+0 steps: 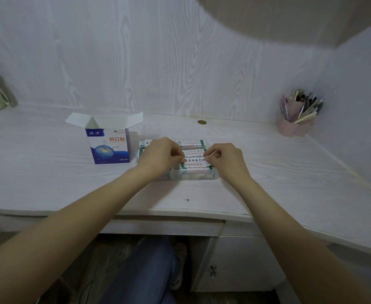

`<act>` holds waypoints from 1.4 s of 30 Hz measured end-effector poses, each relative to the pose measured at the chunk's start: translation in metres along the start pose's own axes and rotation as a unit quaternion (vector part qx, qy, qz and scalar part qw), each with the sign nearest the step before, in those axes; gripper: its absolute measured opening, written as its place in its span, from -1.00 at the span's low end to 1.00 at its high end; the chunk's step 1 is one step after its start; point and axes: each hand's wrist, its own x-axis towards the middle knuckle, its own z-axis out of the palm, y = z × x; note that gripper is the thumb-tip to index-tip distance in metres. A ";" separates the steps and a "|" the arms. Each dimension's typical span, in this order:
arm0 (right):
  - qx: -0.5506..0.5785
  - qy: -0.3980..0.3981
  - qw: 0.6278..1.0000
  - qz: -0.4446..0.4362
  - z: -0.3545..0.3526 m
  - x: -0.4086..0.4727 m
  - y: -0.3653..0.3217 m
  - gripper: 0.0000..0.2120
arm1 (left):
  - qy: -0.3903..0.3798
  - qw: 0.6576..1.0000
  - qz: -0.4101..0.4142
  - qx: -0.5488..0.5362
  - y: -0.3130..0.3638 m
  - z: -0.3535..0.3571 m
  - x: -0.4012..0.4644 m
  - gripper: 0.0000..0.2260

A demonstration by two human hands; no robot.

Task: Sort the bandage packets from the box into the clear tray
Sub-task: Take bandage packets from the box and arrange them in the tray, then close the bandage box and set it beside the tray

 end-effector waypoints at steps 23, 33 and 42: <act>-0.038 0.018 0.999 -0.008 -0.011 0.004 0.000 -0.90 | 0.047 0.997 0.054 0.043 -0.003 -0.021 0.010 -0.83; 0.226 -0.025 0.942 0.247 0.007 0.074 0.011 -0.90 | -0.084 0.988 -0.010 0.130 -0.013 -0.027 0.041 -0.64; 0.337 -0.052 0.885 0.319 0.016 0.099 0.022 -0.78 | -0.112 0.980 -0.032 0.160 -0.021 -0.019 0.064 -0.64</act>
